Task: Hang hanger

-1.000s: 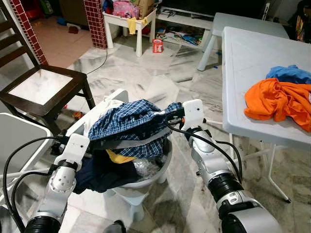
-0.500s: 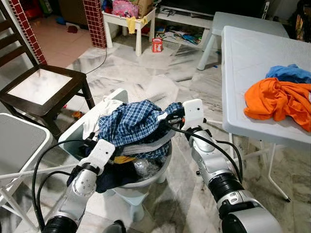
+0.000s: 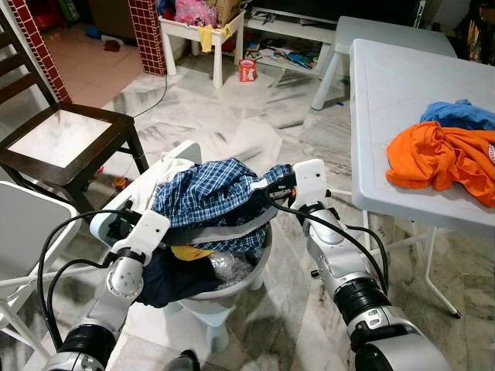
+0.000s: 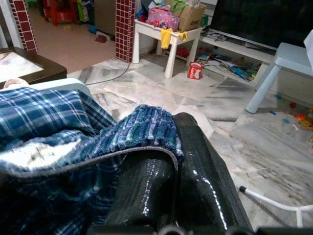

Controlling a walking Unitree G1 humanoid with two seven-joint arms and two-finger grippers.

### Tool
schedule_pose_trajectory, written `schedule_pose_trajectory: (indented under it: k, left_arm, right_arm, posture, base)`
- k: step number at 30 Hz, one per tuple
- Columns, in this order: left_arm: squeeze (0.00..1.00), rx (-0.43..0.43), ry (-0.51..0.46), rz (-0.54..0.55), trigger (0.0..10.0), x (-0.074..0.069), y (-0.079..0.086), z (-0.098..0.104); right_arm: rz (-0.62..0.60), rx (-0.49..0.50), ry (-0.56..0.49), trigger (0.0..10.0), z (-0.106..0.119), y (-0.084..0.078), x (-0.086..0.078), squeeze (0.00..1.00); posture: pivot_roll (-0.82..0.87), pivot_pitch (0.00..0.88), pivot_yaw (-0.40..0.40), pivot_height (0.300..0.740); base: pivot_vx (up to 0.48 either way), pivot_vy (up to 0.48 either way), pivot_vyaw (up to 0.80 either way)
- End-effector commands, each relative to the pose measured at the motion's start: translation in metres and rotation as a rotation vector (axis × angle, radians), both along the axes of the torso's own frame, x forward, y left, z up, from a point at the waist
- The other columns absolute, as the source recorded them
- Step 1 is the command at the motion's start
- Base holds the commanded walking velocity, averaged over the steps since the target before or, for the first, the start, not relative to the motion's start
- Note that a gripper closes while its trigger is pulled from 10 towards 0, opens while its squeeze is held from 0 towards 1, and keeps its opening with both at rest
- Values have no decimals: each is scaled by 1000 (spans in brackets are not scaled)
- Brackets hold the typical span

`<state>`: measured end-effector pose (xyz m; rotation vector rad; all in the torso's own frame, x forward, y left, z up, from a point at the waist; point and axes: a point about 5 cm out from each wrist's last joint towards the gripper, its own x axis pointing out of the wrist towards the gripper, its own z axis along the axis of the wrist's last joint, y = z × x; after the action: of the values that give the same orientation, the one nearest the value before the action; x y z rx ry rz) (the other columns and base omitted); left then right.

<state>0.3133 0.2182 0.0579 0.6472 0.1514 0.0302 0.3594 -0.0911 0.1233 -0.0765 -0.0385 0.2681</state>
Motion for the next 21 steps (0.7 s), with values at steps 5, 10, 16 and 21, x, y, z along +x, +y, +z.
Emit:
schedule_pose_trajectory:
  k: [5, 10, 16, 21]
  left_arm:
    - [0, -34, -44, 65, 0, 6, 15, 10]
    - [0, -55, -42, 67, 0, 6, 16, 9]
    - [0, -115, -64, 78, 0, 8, 16, 13]
    - [0, -169, -93, 61, 0, 15, 12, 21]
  right_arm:
    - [-7, -6, -12, 0, 4, -2, 0, 0]
    - [-7, -3, -12, 0, 4, -1, 0, 0]
    - [-5, -5, -7, 0, 2, -1, 0, 0]
    - [-7, -4, -7, 0, 3, -1, 0, 0]
  posture:
    - [1, 130, -57, 740]
    - [3, 133, -56, 740]
    - [3, 131, -57, 740]
    - [5, 125, -51, 740]
  base:
    - [0, 0, 0]
    - [0, 0, 0]
    - [0, 0, 0]
    - [0, 0, 0]
